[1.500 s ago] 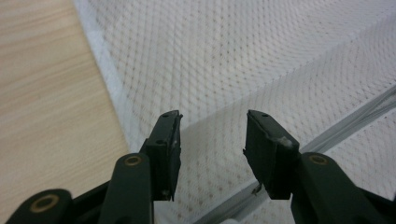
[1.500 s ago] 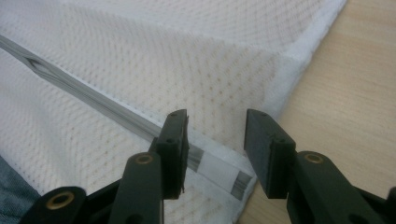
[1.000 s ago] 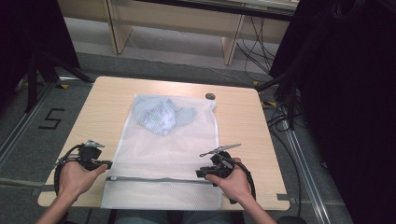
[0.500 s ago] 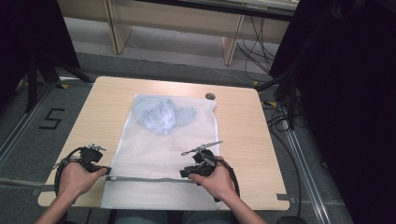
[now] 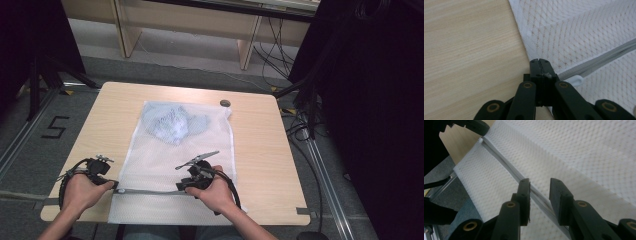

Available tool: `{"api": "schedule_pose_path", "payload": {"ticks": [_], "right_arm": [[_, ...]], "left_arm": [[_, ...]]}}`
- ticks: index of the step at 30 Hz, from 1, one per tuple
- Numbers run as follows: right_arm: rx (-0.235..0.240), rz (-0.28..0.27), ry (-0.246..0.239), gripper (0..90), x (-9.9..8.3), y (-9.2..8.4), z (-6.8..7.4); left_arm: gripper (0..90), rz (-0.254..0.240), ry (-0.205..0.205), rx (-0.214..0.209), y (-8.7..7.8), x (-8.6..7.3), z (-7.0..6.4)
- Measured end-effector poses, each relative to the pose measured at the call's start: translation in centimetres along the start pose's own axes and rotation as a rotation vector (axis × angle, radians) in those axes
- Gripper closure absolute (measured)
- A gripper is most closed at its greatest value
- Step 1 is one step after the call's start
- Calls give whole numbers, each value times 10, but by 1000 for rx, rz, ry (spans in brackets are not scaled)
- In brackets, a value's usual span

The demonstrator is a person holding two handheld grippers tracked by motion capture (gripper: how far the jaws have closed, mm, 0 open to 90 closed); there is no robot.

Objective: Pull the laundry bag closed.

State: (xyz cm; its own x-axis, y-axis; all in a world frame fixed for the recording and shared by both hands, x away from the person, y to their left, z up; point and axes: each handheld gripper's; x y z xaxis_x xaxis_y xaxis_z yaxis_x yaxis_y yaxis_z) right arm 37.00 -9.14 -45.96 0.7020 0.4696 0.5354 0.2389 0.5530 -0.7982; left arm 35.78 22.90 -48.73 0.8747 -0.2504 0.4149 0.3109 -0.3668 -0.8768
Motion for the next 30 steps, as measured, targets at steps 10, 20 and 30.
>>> {"api": "schedule_pose_path", "payload": {"ticks": [10, 20, 30], "right_arm": [[19, 16, 4, 701, 10, 16, 11], [67, -6, -29, 686, 20, 38, 27], [75, 13, -42, 687, 32, 52, 41]], "left_arm": [[894, 1, -16, -14, 2, 0, 1], [894, 7, -20, -19, 2, 0, 1], [894, 11, -19, -21, 2, 0, 1]]}}
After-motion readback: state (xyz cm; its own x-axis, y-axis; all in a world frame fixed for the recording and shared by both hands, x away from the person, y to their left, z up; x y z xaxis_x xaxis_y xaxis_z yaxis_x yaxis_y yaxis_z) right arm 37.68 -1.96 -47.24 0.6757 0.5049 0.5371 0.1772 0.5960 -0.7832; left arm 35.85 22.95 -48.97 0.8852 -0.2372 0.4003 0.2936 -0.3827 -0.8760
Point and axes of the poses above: each handheld gripper's, and its own axes: y roughly forward along the jaws, x roughly out of its top, z roughly to its left, and after that the axes turned 4 degrees about -x, right-handed
